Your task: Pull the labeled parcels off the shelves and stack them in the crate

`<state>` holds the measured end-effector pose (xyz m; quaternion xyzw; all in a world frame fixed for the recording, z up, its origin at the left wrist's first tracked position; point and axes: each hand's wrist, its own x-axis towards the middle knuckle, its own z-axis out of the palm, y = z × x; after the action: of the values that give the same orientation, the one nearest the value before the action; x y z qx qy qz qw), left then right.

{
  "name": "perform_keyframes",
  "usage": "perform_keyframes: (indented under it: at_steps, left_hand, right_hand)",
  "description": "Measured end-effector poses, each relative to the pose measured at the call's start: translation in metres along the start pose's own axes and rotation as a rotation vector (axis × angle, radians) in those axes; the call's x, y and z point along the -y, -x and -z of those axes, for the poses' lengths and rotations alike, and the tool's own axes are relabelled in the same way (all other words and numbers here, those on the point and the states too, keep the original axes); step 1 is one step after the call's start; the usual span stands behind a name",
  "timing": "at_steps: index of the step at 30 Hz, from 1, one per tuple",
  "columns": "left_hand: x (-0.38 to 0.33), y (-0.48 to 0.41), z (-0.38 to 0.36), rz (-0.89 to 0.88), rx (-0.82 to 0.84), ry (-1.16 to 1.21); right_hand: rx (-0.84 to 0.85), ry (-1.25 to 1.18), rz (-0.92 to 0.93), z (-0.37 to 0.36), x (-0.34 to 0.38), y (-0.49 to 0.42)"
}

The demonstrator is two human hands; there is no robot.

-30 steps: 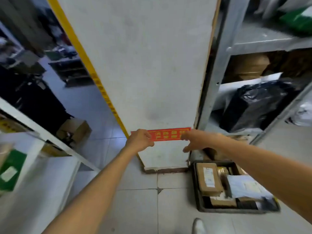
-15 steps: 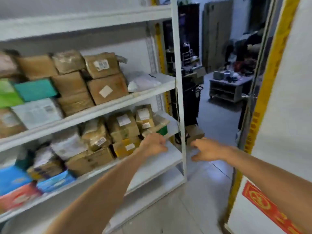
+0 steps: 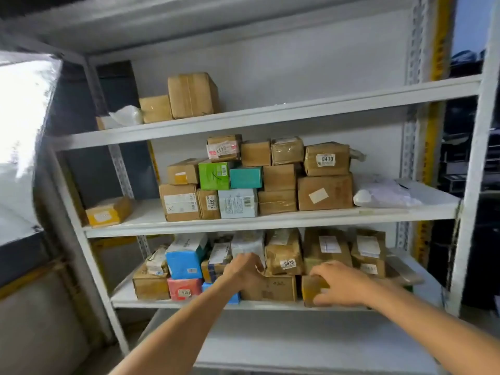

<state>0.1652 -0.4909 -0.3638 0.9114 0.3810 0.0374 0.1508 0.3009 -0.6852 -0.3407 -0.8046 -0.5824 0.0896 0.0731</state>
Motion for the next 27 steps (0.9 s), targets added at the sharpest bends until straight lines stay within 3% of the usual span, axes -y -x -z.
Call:
perform_keyframes:
  at_steps: [12, 19, 27]
  left_hand:
    - [0.168, -0.031, 0.116, 0.244, -0.316, 0.114]
    - [0.206, -0.069, 0.164, 0.192, -0.421, 0.205]
    - [0.233, -0.114, 0.218, 0.169, -0.507, 0.115]
  right_hand:
    - [-0.059, 0.068, 0.188, 0.038, 0.136, -0.141]
    - [-0.158, 0.123, 0.221, 0.07, 0.184, -0.215]
    - [-0.311, 0.15, 0.306, 0.111, 0.216, -0.293]
